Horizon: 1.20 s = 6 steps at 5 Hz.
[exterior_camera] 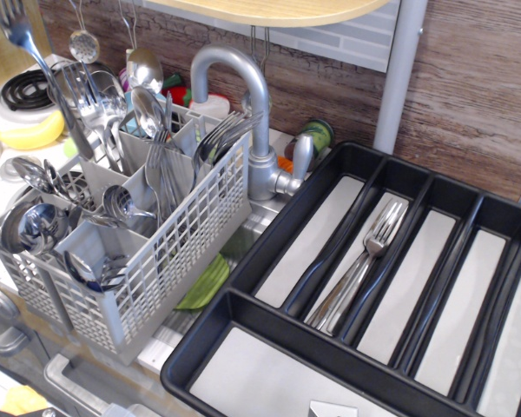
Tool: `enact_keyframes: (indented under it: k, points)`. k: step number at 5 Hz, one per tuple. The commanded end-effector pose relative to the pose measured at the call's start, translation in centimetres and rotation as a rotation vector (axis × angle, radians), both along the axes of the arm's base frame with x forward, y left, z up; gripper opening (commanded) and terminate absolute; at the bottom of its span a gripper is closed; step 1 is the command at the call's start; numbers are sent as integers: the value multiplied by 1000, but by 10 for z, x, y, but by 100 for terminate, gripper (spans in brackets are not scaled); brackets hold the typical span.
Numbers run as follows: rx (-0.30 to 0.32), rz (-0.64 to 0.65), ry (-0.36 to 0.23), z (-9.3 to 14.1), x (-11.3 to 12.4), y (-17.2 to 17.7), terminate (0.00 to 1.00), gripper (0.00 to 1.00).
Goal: Put fork from basket to tray
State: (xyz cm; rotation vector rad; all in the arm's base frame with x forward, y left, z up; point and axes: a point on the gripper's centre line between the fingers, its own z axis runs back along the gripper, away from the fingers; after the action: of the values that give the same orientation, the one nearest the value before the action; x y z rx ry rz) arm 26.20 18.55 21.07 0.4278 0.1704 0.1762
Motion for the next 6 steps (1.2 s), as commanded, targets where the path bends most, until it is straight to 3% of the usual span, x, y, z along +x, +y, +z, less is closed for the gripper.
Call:
enact_keyframes:
  k: [1,3,4,6]
  points:
    - [7,104,-3,38,6,-32,0,0]
    - [-46,210,33,34,14,-79,0,0]
    - [-24,202,54,21,26,-110,0,0]
    - [-51,167,146,-22,43,-160,0,0]
